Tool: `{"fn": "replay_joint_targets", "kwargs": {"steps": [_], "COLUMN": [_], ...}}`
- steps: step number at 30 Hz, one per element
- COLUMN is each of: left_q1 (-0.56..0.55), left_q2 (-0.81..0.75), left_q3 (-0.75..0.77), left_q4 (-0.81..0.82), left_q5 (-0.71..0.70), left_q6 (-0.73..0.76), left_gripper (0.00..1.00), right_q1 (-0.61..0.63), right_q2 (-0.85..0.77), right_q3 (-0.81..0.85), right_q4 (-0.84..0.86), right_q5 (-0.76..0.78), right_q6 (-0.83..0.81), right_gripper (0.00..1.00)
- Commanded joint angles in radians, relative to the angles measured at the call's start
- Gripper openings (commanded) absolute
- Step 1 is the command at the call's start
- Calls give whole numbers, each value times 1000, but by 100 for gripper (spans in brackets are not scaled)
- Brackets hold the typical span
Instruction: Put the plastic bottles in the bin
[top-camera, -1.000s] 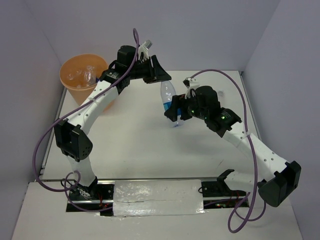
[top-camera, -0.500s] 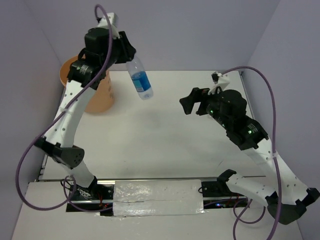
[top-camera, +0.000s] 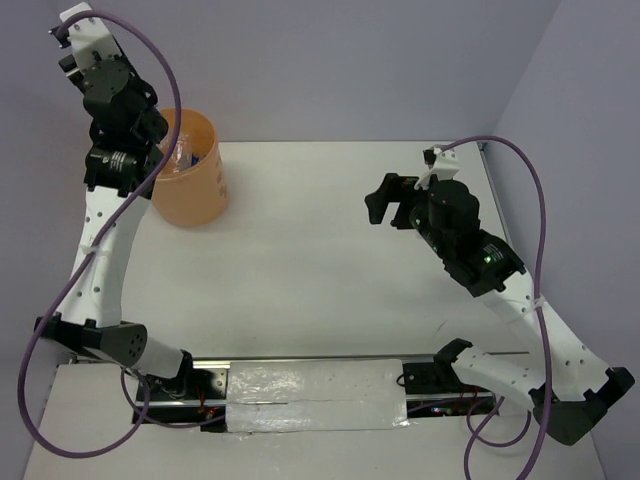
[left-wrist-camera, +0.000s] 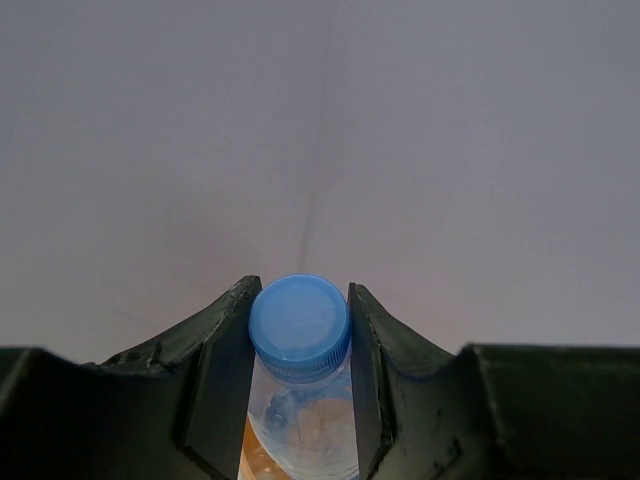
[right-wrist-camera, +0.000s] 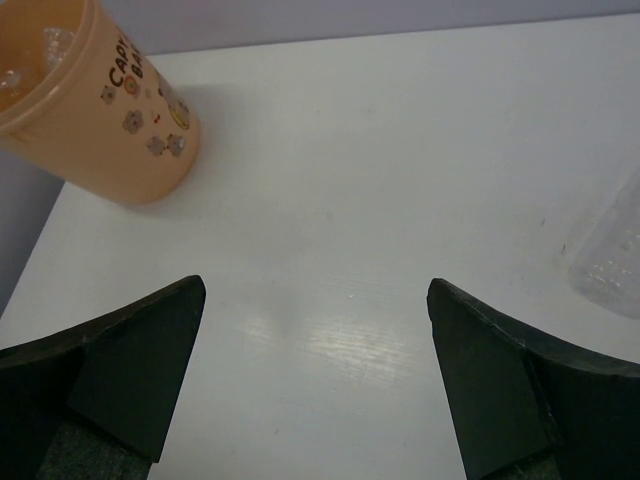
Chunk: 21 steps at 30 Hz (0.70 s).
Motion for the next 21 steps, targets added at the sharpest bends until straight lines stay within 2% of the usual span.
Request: {"fn": "replay_joint_targets", "kwargs": {"steps": [1, 3, 8, 12, 13, 16, 17, 19, 21], "left_q1": [62, 87, 178, 202, 205, 205, 205, 205, 196], "left_q2": [51, 84, 144, 166, 172, 198, 216, 248, 264], "left_q3": [-45, -52, -85, -134, -138, -119, -76, -10, 102], "left_q4": [111, 111, 13, -29, -46, -122, -182, -251, -338], "left_q5": [-77, -72, -5, 1, 3, 13, 39, 76, 128], "left_q6": [45, 34, -113, -167, -185, -208, -212, -224, -221], "left_gripper": [0, 0, 0, 0, 4, 72, 99, 99, 99], "right_q1": [5, 5, 5, 2, 3, -7, -27, -69, -177], "right_q2": [10, 15, 27, 43, 50, 75, 83, 110, 135], "right_q3": [3, -1, -14, -17, -14, -10, -8, -8, -25], "right_q4": [28, 31, 29, 18, 6, -27, -41, -77, -92], "right_q5": [1, -2, 2, 25, 44, 80, 114, 130, 99], "right_q6": [17, 17, 20, 26, 34, 61, 72, 106, 141], "right_gripper": [100, 100, 100, 100, 100, 100, 100, 100, 100]}}
